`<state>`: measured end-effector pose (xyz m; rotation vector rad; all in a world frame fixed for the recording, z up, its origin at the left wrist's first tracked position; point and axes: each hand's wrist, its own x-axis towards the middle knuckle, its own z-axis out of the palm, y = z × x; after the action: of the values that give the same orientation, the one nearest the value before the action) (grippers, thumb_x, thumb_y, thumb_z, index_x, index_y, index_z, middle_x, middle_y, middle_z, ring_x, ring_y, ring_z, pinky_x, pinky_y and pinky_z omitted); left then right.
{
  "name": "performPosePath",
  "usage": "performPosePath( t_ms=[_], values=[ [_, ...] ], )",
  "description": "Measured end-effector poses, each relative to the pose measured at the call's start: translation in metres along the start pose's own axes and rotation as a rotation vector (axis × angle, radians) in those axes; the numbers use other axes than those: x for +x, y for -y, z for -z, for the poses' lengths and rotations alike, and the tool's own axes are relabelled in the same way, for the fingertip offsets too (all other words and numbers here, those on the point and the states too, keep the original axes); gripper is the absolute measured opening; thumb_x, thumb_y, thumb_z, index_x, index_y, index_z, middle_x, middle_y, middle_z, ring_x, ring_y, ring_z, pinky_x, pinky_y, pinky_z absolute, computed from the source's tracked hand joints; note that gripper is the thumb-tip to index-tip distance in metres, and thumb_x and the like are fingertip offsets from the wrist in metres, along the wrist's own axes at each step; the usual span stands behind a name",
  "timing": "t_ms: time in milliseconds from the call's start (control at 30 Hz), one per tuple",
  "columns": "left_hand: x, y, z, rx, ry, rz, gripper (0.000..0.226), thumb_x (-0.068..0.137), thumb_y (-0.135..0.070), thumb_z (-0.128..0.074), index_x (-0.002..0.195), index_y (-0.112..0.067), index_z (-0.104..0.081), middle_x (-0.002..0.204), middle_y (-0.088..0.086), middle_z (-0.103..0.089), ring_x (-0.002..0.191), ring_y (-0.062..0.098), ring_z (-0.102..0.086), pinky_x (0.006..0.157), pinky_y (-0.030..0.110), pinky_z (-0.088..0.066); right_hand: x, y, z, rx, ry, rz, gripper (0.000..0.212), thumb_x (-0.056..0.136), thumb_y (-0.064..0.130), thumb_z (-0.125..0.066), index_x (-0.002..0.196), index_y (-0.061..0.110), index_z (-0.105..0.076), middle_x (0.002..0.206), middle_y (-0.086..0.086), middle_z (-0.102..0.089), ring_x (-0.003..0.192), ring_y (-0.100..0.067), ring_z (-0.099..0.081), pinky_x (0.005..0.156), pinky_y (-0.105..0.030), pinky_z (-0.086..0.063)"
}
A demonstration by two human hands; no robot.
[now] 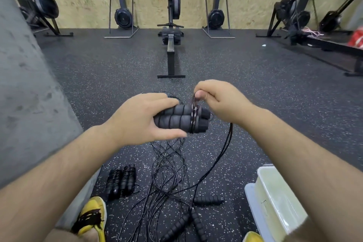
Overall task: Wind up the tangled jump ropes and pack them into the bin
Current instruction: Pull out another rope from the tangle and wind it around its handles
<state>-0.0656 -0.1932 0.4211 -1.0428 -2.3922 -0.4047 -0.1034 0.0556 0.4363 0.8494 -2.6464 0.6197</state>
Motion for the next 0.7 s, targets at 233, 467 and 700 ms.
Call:
performPosePath(
  t_ms=[233, 467, 700],
  values=[
    [0.003, -0.005, 0.009, 0.07, -0.165, 0.162, 0.06, 0.076, -0.08, -0.061, 0.095, -0.023, -0.062, 0.075, -0.009, -0.049, 0.073, 0.014, -0.049, 0.066, 0.032, -0.04, 0.001, 0.037, -0.054, 0.369, 0.046, -0.222, 0.032, 0.092, -0.003, -0.045, 0.101, 0.015, -0.068, 0.094, 0.004, -0.065, 0.086, -0.018, -0.062, 0.067, -0.023, -0.045],
    [0.006, 0.017, 0.007, 0.262, -0.225, 0.241, 0.064, 0.078, -0.082, -0.057, 0.093, -0.021, -0.06, 0.075, -0.005, -0.047, 0.074, 0.02, -0.053, 0.063, 0.036, -0.042, -0.009, 0.071, -0.054, 0.545, 0.122, -0.293, 0.024, 0.107, 0.021, -0.034, 0.098, 0.014, -0.055, 0.067, 0.012, -0.044, 0.049, 0.002, -0.039, 0.051, -0.016, -0.029],
    [0.005, 0.028, 0.002, 0.338, -0.192, 0.228, 0.069, 0.078, -0.085, -0.05, 0.098, -0.02, -0.062, 0.079, -0.004, -0.054, 0.077, 0.023, -0.058, 0.063, 0.033, -0.041, -0.015, 0.074, -0.032, 0.278, 0.259, -0.307, 0.036, 0.106, 0.032, -0.033, 0.107, 0.012, -0.063, 0.101, -0.008, -0.069, 0.095, -0.026, -0.064, 0.09, -0.043, -0.051]
  ],
)
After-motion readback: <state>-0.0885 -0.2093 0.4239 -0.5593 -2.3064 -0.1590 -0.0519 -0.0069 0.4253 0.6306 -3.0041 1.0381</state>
